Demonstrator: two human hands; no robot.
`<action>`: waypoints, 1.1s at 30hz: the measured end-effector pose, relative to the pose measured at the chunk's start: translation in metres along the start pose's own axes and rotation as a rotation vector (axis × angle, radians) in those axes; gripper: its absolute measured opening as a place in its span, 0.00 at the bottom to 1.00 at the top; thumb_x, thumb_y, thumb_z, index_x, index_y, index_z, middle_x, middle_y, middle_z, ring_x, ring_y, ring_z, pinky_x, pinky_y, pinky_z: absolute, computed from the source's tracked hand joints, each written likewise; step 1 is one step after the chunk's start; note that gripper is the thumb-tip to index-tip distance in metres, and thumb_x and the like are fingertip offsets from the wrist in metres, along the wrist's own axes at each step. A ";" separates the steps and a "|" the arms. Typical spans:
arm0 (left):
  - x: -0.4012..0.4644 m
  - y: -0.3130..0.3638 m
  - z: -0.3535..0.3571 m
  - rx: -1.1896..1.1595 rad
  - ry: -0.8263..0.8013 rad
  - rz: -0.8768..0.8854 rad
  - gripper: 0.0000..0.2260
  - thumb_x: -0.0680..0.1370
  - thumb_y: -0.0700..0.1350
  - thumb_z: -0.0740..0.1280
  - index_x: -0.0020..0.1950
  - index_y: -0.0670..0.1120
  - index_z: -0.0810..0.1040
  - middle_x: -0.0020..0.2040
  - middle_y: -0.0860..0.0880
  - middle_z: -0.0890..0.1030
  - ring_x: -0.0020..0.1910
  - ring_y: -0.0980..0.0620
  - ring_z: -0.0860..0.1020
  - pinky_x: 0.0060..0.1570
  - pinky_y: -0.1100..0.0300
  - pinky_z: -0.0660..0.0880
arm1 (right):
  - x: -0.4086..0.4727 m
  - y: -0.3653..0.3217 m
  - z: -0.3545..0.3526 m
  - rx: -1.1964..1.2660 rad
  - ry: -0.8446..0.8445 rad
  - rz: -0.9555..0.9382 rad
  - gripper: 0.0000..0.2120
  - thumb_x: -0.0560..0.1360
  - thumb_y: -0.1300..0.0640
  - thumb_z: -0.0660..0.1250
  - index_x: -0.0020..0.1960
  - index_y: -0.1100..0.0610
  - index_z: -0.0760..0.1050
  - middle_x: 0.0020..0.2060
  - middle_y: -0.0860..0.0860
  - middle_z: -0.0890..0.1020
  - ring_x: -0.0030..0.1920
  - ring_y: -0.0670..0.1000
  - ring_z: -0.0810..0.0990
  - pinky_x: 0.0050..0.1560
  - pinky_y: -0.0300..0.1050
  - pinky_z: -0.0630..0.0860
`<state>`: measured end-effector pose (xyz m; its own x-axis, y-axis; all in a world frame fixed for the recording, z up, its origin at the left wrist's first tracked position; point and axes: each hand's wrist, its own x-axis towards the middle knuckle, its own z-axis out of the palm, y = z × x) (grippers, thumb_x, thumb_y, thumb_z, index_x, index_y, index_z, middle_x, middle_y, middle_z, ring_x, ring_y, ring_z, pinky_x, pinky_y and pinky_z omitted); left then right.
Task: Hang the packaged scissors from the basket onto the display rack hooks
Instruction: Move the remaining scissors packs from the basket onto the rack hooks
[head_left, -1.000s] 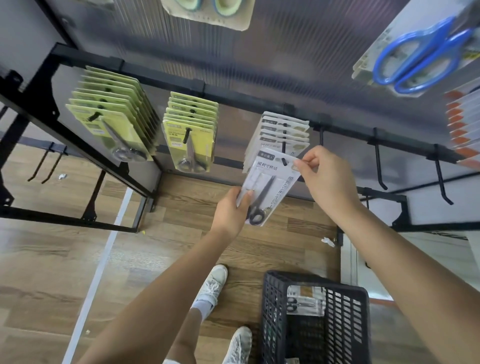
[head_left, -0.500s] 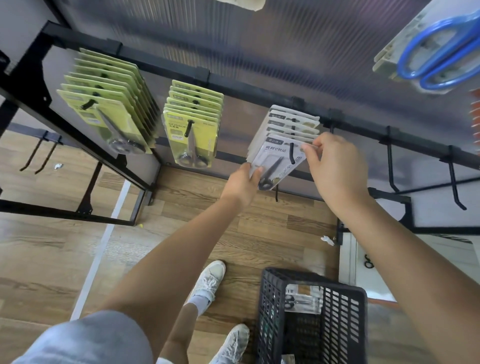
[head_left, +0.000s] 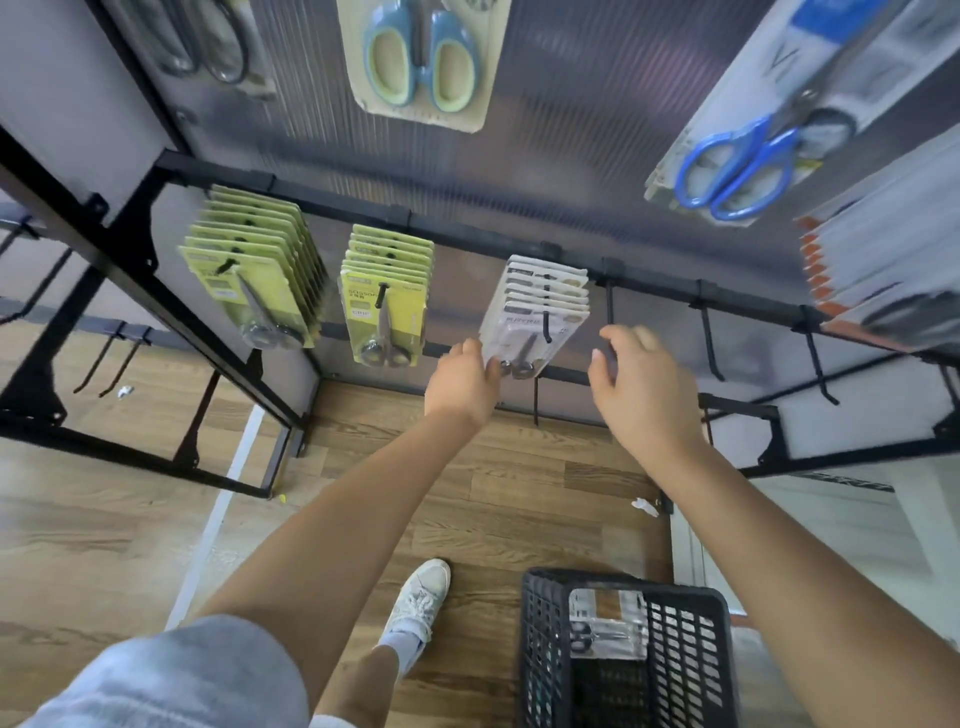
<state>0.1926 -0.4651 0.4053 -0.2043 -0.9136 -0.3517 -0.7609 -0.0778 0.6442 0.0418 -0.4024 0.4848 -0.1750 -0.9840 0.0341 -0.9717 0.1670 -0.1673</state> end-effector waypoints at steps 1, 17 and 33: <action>-0.007 0.004 -0.005 0.024 0.010 0.018 0.16 0.82 0.48 0.54 0.62 0.38 0.69 0.63 0.40 0.73 0.60 0.41 0.71 0.55 0.50 0.69 | -0.007 -0.001 -0.006 0.005 0.002 0.003 0.17 0.80 0.56 0.57 0.67 0.59 0.70 0.59 0.55 0.76 0.55 0.53 0.77 0.47 0.43 0.73; -0.244 0.136 0.074 0.326 -0.284 0.692 0.15 0.82 0.47 0.53 0.63 0.39 0.68 0.59 0.38 0.73 0.61 0.38 0.70 0.56 0.48 0.70 | -0.314 0.092 -0.088 0.126 0.065 0.715 0.19 0.78 0.55 0.59 0.67 0.60 0.67 0.61 0.59 0.74 0.60 0.59 0.73 0.59 0.50 0.69; -0.338 0.161 0.248 0.668 -0.892 1.088 0.13 0.81 0.45 0.56 0.62 0.41 0.71 0.60 0.44 0.75 0.60 0.44 0.73 0.58 0.52 0.71 | -0.517 0.140 -0.029 0.352 0.079 1.540 0.15 0.79 0.54 0.55 0.63 0.58 0.68 0.58 0.55 0.74 0.53 0.56 0.75 0.49 0.46 0.73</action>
<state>-0.0137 -0.0694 0.4592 -0.9216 0.1335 -0.3645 -0.0851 0.8468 0.5251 -0.0085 0.1317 0.4719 -0.9369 0.1151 -0.3302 0.2195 0.9286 -0.2991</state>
